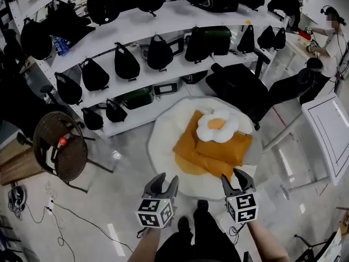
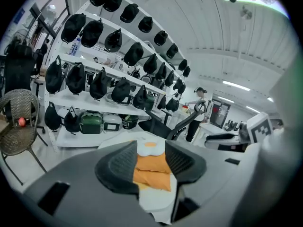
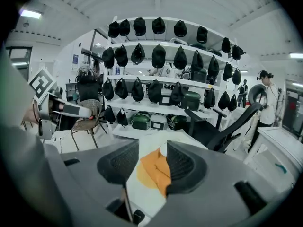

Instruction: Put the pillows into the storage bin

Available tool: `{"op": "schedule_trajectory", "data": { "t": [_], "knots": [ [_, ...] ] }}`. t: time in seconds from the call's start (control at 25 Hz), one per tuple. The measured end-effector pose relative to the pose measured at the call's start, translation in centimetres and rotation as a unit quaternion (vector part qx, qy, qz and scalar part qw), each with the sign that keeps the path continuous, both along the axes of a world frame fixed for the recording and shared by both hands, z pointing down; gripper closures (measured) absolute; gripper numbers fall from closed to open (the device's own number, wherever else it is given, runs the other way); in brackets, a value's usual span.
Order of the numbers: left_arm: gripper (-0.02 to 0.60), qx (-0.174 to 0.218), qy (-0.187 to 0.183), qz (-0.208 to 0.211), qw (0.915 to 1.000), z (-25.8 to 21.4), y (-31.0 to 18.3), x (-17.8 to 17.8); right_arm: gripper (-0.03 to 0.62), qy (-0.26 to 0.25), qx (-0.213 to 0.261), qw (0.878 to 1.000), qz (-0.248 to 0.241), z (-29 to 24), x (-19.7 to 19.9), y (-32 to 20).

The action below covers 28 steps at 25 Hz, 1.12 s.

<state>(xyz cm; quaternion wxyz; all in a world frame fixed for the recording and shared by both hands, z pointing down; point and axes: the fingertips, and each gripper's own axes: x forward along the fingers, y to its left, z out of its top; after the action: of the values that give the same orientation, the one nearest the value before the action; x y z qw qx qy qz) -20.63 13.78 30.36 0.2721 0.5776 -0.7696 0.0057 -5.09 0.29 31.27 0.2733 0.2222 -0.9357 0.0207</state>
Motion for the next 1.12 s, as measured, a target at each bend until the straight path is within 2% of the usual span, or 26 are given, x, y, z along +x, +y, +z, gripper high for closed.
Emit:
{"op": "schedule_trajectory", "data": {
  "t": [0.32,0.6,0.88,1.12],
  "knots": [
    [0.404,-0.038,0.004,-0.021,0.9990,2.2,-4.6,-2.7,0.416,0.037,-0.006,0.998,-0.047,3.8,-4.3,-6.7],
    [0.407,-0.069,0.025,-0.045,0.9963,5.3,-8.0,-4.8,0.416,0.074,0.001,0.994,-0.085,7.7,-7.9,-12.6],
    [0.410,-0.092,0.035,-0.071,0.9926,8.8,-11.1,-6.7,0.415,0.116,0.001,0.984,-0.138,13.5,-10.9,-17.0],
    [0.413,-0.109,0.053,-0.088,0.9888,12.5,-13.4,-7.0,0.407,0.167,0.014,0.971,-0.171,19.7,-12.5,-20.0]
  ]
}}
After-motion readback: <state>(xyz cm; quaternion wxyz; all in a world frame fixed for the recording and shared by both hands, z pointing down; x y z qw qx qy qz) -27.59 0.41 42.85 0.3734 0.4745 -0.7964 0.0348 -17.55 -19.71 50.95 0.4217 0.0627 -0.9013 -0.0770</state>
